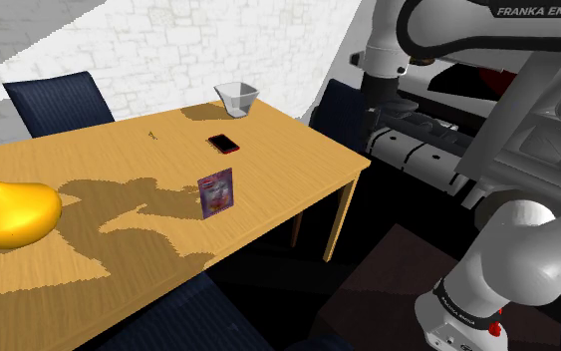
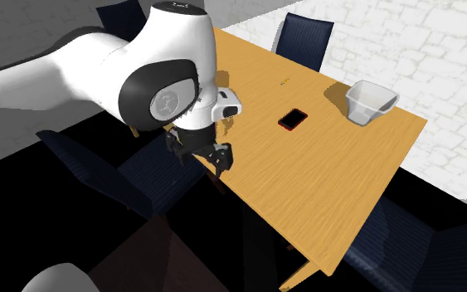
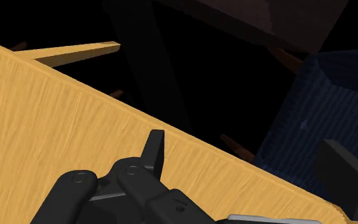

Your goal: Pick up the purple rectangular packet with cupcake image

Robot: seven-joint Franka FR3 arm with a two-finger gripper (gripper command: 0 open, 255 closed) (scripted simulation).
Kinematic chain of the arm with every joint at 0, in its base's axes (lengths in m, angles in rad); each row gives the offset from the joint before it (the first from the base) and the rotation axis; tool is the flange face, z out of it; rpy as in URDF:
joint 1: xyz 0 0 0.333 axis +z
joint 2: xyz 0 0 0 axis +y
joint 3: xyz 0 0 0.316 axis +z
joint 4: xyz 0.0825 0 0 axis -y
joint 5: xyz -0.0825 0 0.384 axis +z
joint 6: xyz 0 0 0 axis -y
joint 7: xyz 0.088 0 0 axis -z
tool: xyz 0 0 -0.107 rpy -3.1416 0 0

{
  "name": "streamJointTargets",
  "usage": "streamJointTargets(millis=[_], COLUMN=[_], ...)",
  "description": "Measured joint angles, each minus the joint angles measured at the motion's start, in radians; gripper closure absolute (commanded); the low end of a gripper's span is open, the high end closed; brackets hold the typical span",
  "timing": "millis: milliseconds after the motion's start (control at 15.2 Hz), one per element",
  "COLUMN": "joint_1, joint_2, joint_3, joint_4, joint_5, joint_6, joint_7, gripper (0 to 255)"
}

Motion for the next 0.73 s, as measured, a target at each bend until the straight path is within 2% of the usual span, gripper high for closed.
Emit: streamJointTargets(millis=[726], joint_1=[0.090], joint_2=[0.385], joint_3=[0.025], joint_4=[0.238], joint_5=[-0.012], joint_6=[0.162], joint_7=[-0.261], gripper=[0])
